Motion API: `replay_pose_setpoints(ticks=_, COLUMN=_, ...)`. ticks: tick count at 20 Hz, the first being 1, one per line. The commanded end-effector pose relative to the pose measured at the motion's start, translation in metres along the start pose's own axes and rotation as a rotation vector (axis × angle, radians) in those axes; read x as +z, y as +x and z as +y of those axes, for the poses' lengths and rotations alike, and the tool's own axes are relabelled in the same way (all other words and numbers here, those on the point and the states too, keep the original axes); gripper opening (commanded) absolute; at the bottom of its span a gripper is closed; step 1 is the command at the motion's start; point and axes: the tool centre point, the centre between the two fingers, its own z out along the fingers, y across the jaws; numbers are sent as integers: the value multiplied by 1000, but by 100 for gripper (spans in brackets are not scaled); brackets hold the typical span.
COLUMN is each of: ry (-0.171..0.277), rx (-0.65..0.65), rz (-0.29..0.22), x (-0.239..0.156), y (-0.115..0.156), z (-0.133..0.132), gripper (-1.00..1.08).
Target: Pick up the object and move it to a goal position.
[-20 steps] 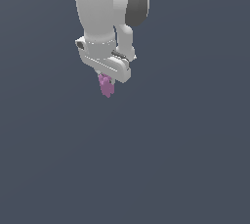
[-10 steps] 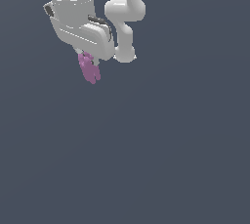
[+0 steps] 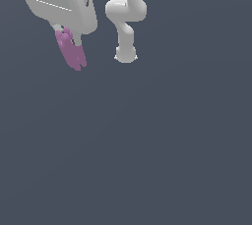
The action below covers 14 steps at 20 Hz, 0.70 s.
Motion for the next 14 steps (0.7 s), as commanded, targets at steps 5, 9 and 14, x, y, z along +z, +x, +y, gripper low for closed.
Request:
replay_pose_setpoints(ticks=5, ry=-1, rx=-1, rz=0, x=-37, y=16, z=9, gripper=-100)
replay_pose_setpoints(ticks=9, ry=-1, rx=-1, rz=0, x=-56, y=25, z=14, gripper=-100)
replay_pose_setpoints(ticks=14, ry=-1, rx=-1, rz=0, x=-74, y=34, z=18, gripper=-100)
